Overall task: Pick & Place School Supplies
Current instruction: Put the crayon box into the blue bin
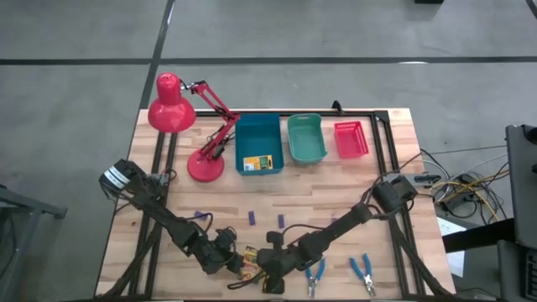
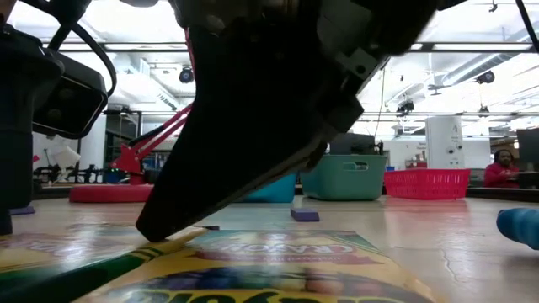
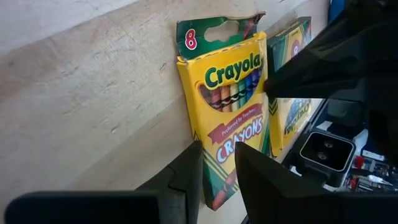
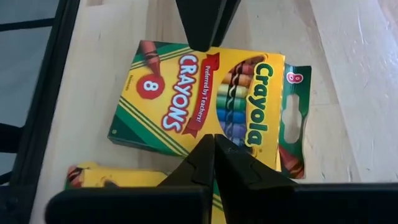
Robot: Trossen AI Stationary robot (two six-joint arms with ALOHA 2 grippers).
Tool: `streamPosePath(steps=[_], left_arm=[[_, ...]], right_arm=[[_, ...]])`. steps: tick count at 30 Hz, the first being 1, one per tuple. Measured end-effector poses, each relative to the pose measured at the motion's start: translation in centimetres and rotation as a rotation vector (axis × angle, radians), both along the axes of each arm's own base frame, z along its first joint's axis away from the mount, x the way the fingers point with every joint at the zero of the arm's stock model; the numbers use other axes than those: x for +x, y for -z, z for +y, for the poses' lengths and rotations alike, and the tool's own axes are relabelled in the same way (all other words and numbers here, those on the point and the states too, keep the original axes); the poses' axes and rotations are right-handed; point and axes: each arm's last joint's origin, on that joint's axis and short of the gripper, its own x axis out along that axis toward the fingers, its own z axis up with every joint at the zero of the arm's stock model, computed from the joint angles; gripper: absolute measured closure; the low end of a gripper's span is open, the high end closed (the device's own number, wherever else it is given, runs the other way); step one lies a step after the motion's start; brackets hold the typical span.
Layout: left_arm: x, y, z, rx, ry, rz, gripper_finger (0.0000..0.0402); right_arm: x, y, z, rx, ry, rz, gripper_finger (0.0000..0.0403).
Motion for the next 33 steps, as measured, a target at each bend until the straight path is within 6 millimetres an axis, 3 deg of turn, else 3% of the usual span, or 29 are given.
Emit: streamPosePath(steps=[33], left_arm=[[-0.11, 0.04, -0.05, 0.017, 0.066, -0.009, 0.0303]], right_arm=[[-0.53, 1.02, 0.23, 0.02, -0.01, 0.083, 0.0394]])
